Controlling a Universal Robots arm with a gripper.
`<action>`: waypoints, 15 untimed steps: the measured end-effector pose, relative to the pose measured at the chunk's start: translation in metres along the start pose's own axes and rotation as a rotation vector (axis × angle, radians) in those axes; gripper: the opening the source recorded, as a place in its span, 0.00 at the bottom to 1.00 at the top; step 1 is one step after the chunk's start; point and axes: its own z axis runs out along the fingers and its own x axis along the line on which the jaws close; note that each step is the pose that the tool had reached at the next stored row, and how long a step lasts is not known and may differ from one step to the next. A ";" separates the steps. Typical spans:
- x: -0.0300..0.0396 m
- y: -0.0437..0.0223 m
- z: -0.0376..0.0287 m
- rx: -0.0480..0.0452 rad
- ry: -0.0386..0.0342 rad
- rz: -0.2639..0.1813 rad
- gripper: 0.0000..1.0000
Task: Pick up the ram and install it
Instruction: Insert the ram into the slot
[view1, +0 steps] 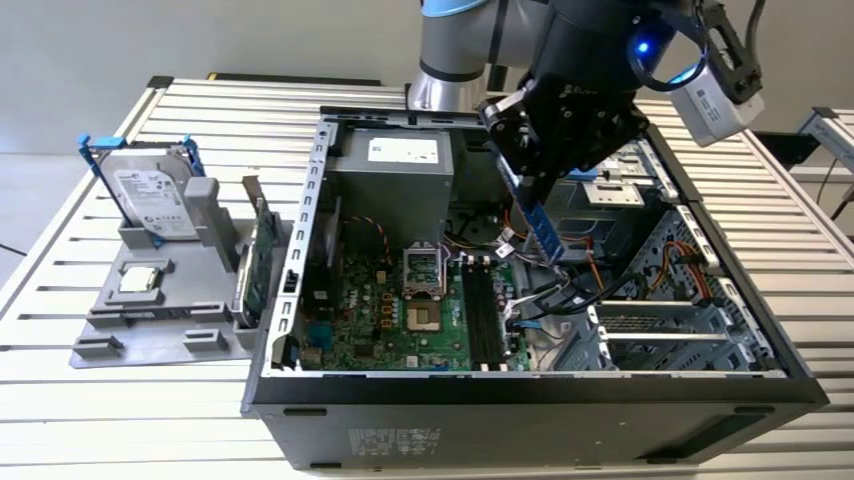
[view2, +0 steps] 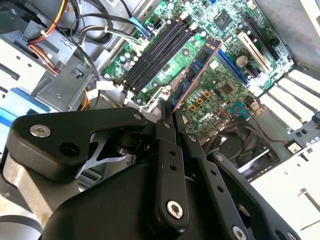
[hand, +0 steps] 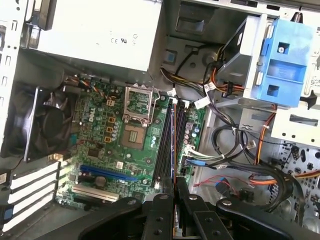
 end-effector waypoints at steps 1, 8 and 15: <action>-0.0001 0.0000 0.0000 -0.0003 -0.0001 0.005 0.00; -0.0004 -0.0001 0.0002 -0.0016 -0.0005 0.027 0.00; -0.0005 -0.0001 0.0003 -0.0029 -0.0010 0.043 0.00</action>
